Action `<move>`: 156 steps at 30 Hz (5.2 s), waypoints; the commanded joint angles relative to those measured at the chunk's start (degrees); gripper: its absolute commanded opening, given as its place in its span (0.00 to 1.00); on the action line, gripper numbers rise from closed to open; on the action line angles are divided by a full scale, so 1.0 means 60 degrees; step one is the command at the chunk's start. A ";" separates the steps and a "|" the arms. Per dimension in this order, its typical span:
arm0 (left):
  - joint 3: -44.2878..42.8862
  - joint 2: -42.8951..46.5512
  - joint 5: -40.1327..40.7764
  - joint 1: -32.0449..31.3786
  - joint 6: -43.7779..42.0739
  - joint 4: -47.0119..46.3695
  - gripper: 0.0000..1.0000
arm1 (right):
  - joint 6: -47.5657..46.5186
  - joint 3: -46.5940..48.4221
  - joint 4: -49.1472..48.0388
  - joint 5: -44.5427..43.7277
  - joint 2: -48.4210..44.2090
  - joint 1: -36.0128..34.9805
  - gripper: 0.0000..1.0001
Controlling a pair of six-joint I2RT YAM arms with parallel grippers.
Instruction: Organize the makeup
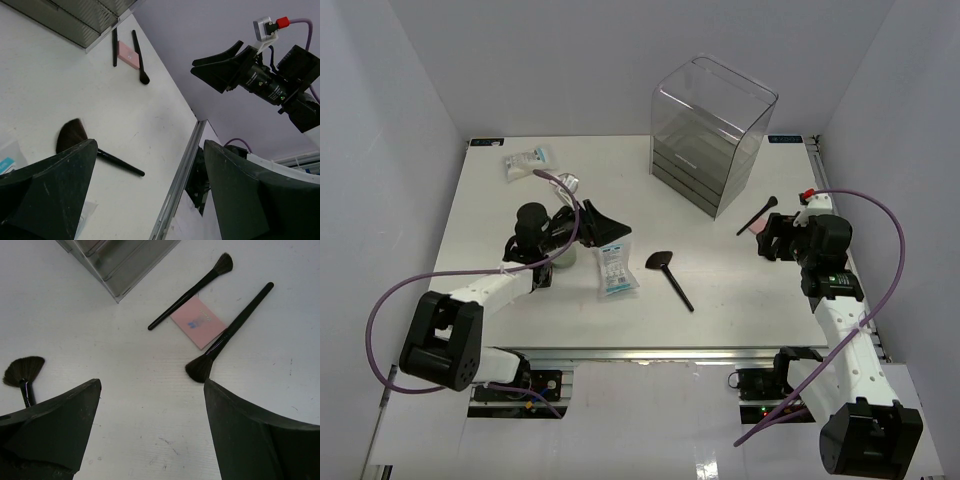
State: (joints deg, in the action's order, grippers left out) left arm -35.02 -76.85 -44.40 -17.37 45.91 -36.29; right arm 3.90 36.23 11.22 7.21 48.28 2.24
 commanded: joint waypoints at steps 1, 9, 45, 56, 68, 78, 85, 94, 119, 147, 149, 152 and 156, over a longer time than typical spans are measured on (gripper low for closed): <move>-0.0740 -0.0541 0.0559 -0.0406 0.0659 -0.1031 0.98 | -0.0573 0.0244 -0.0477 0.1269 -0.0356 0.0007 0.90; -0.1523 -0.1442 0.1306 -0.0686 0.1146 -0.1282 0.98 | -0.3853 -0.0825 -0.0384 0.5742 -0.1444 0.0007 0.90; -0.9363 -0.9131 0.4059 -0.1925 0.3847 -0.1129 0.54 | -0.5455 -0.0471 0.0488 0.7411 -0.1309 0.0022 0.96; -0.9545 -0.9419 0.3944 -0.1940 0.4024 -0.1563 0.53 | -0.5499 -0.0501 0.0498 0.7431 -0.1260 0.0022 0.96; -1.0379 -0.9926 0.4074 -0.1984 0.4228 -0.1159 0.47 | -0.5572 -0.0545 0.0488 0.7513 -0.1206 0.0022 0.95; -1.0640 -1.0087 0.4250 -0.1998 0.4382 -0.0663 0.18 | -0.5572 -0.0559 0.0488 0.7543 -0.1233 0.0020 0.95; -1.0453 -0.9835 0.3951 -0.2007 0.4390 -0.0960 0.02 | -0.5572 -0.0574 0.0488 0.7552 -0.1244 0.0013 0.96; -0.8124 -0.8123 0.3671 -0.1998 0.4330 -0.2227 0.00 | -0.5241 -0.0574 0.0338 0.7427 -0.1236 0.0022 0.96; -0.5652 -0.4266 0.2651 -0.1691 0.4053 -0.2310 0.00 | 0.2595 0.3705 -0.2868 0.8258 0.2544 -0.0233 0.93; -0.5897 -0.3861 0.2391 -0.1485 0.4111 -0.1758 0.04 | 0.5121 0.5036 -0.5107 0.7615 0.5268 -0.1091 0.49; -0.5940 -0.3828 0.2409 -0.1452 0.4034 -0.1570 0.16 | 0.5121 0.5007 -0.5107 0.7577 0.5234 -0.1091 0.38; -0.5926 -0.3783 0.2400 -0.1417 0.4024 -0.1379 0.38 | 0.5131 0.5032 -0.5107 0.7537 0.5224 -0.1091 0.33; -0.5730 -0.3397 0.2524 -0.1358 0.3536 -0.0789 0.64 | 0.5229 0.5065 -0.5196 0.7573 0.5259 -0.1091 0.16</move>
State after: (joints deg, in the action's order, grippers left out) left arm -68.53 -103.28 -29.11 -26.22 70.52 -43.91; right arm 34.33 64.77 -15.69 51.56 80.36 -3.99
